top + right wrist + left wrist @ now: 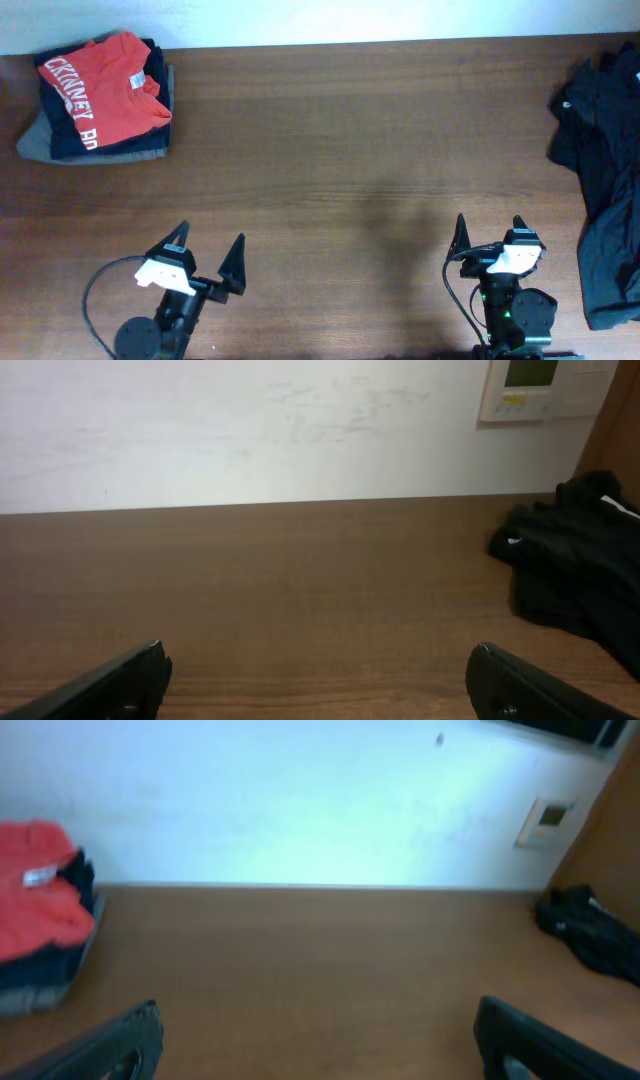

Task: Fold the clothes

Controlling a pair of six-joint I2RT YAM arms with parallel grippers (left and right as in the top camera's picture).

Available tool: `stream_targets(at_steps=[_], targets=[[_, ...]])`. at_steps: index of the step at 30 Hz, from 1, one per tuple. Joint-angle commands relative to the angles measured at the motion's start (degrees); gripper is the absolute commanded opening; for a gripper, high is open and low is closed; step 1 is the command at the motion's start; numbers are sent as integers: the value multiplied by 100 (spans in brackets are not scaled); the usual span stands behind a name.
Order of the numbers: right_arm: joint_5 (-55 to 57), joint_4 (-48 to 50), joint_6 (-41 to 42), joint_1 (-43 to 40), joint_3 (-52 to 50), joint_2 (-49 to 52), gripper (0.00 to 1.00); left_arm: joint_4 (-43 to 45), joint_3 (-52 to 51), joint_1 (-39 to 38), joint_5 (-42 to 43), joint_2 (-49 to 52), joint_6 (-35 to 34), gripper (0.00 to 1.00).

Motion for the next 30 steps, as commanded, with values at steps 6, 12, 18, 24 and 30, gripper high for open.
stream_targets(at_steps=[6,12,18,24,30], targets=[[33,-44,2,-46,-28,-59,99,1381,-1119,-74,92,-302,142,99],[33,-44,2,-46,-28,-59,99,1071,-1121,-144,46,-304,1377,100],[33,-44,2,-46,-28,-59,99,584,-1121,-133,-243,-304,2159,99],[33,-44,2,-46,-28,-61,99,564,-1121,-131,-601,-304,2157,99],[33,-44,2,-46,-28,-59,99,566,-1121,24,-599,-304,2157,99]])
